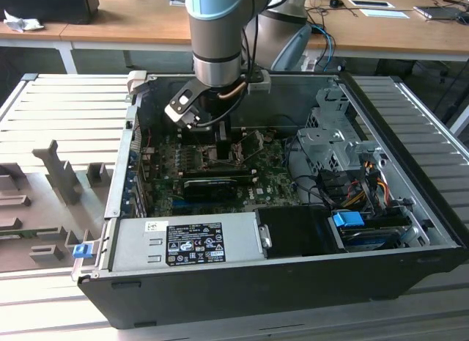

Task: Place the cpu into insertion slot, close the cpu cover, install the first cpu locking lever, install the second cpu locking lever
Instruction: 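Place the cpu into insertion slot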

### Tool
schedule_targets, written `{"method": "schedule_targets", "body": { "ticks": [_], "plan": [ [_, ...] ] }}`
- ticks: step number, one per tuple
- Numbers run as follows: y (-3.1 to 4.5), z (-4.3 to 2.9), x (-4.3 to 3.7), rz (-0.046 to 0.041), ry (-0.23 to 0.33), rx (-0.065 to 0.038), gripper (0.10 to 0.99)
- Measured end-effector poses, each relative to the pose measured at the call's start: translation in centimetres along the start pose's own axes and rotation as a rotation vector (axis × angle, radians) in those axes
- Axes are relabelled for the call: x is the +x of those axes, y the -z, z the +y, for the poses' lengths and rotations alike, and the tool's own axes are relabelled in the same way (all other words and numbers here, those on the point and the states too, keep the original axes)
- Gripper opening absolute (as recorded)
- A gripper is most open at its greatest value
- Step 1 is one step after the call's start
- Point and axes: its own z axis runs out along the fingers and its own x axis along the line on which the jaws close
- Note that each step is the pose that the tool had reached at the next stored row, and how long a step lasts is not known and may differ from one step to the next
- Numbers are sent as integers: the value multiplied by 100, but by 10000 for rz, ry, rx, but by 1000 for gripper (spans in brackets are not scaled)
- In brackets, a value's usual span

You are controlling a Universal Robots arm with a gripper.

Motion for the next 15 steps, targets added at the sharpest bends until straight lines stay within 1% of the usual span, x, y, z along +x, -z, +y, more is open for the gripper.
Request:
{"method": "schedule_targets", "body": {
  "ticks": [2,3,4,5,6,10,15],
  "plan": [
    [13,1,0,0,0,3,341],
    [16,2,1,1,0,3,341],
    [18,2,1,2,0,2,220],
    [21,2,1,2,0,3,220],
    [24,2,0,0,0,4,106],
    [41,3,0,-4,0,6,106],
    [95,9,2,-3,0,29,106]
  ]
}}
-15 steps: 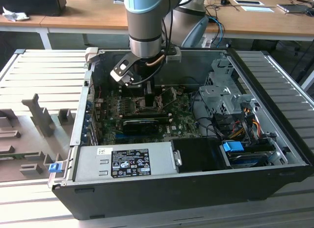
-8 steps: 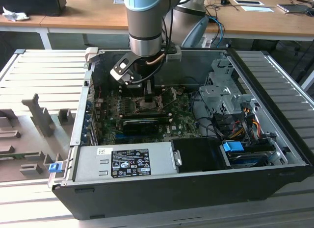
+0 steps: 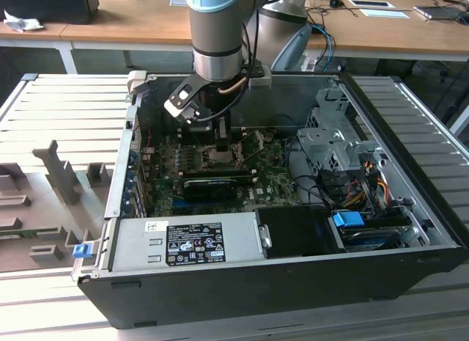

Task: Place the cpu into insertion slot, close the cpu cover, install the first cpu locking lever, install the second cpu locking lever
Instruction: 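Place the cpu into insertion slot, then close the cpu cover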

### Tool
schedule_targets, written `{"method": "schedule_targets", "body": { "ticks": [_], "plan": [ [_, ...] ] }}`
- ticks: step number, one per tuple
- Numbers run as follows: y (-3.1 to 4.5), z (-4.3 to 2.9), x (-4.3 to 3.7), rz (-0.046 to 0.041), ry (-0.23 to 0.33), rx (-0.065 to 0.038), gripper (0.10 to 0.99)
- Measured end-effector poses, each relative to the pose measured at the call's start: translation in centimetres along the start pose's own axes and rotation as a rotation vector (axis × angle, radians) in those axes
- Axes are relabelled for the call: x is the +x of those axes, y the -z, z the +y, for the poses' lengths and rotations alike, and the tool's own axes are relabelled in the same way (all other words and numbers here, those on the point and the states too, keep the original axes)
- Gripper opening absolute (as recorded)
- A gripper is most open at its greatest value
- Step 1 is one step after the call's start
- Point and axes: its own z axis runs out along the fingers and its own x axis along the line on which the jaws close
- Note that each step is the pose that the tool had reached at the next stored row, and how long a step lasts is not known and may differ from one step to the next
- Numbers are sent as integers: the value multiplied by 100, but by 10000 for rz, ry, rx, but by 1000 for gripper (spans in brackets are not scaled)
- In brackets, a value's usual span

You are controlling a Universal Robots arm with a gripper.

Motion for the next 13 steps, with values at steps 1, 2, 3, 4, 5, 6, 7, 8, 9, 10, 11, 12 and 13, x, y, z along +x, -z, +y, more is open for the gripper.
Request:
{"method": "schedule_targets", "body": {
  "ticks": [1,2,3,4,5,6,7,8,9,10,11,12,13],
  "plan": [
    [9,1,0,0,0,9,106],
    [13,2,1,1,0,14,106],
    [16,9,1,3,0,39,106],
    [25,15,1,-1,-1,81,106],
    [28,71,1,1,-6,284,106],
    [27,87,0,0,-5,321,106],
    [63,93,2,1,-8,340,106],
    [103,97,3,0,-8,344,106],
    [131,99,4,0,-7,347,106],
    [160,101,5,-1,-7,352,106],
    [167,102,5,0,-7,354,106],
    [195,104,5,0,-7,362,106],
    [222,106,6,0,-8,367,106]
  ]
}}
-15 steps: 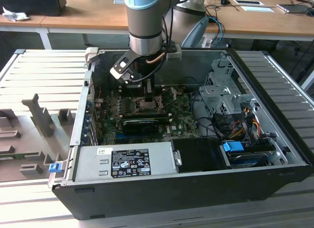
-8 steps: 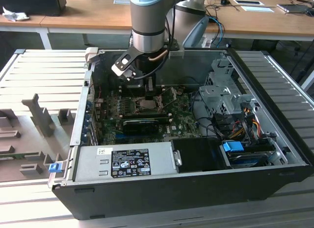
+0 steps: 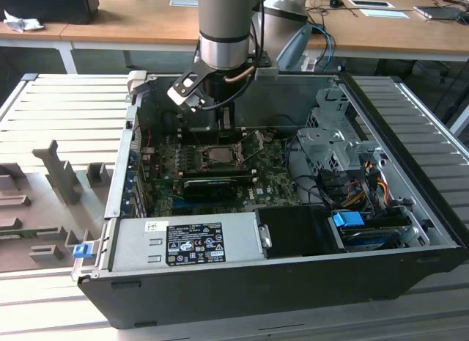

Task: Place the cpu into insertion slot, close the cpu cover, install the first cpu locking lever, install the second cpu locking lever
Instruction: 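Close the cpu cover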

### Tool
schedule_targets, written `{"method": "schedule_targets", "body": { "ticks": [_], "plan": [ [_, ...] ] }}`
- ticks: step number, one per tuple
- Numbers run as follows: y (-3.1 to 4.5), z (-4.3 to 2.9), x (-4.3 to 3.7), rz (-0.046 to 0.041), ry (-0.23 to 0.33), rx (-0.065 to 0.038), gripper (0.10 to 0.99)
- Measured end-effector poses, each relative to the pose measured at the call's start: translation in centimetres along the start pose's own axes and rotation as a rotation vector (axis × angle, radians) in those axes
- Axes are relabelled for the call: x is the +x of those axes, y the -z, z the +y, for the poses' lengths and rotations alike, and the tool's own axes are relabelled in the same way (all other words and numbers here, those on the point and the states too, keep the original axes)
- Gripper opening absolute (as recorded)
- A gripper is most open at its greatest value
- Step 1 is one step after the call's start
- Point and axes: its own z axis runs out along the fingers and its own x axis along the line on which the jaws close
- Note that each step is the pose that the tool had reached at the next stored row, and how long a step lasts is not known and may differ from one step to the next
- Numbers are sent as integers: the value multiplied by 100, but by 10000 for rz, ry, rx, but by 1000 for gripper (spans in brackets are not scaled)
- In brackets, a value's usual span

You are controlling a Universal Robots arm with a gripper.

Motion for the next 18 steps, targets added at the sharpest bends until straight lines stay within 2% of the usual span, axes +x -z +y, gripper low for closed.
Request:
{"method": "schedule_targets", "body": {
  "ticks": [15,17,18],
  "plan": [
    [132,3,3,1,0,1,106],
    [135,24,3,3,1,1,106],
    [134,66,3,2,-2,1,106]
  ]
}}
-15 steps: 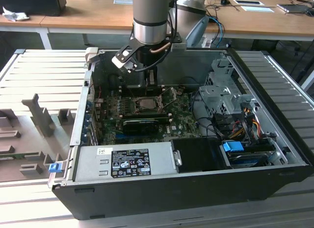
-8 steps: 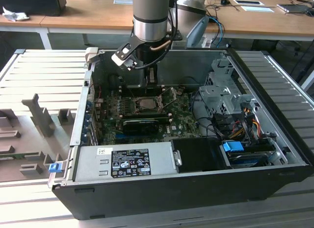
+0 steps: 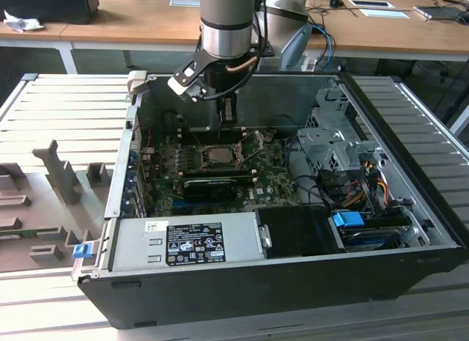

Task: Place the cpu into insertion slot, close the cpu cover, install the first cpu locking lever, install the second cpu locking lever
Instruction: 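Close the cpu cover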

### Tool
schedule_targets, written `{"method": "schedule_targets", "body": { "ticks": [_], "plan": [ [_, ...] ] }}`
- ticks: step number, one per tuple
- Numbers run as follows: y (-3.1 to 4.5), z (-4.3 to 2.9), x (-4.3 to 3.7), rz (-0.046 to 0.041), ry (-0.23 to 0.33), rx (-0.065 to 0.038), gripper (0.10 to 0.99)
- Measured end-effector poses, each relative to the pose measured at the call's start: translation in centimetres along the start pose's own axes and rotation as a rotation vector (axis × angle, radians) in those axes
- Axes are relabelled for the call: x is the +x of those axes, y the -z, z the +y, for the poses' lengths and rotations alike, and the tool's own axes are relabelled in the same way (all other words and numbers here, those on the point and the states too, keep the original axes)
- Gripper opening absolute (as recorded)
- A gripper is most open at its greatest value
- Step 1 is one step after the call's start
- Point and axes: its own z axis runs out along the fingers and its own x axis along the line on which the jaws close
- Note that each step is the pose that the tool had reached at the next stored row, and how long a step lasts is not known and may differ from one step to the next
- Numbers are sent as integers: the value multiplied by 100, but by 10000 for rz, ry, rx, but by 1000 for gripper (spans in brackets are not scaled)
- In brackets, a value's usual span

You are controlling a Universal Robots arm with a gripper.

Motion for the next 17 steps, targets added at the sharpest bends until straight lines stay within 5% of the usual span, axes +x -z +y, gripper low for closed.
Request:
{"method": "schedule_targets", "body": {
  "ticks": [4,7,17],
  "plan": [
    [-3,169,0,-2,4,1,106],
    [38,179,1,-1,3,0,106],
    [30,397,2,-1,1,1,106]
  ]
}}
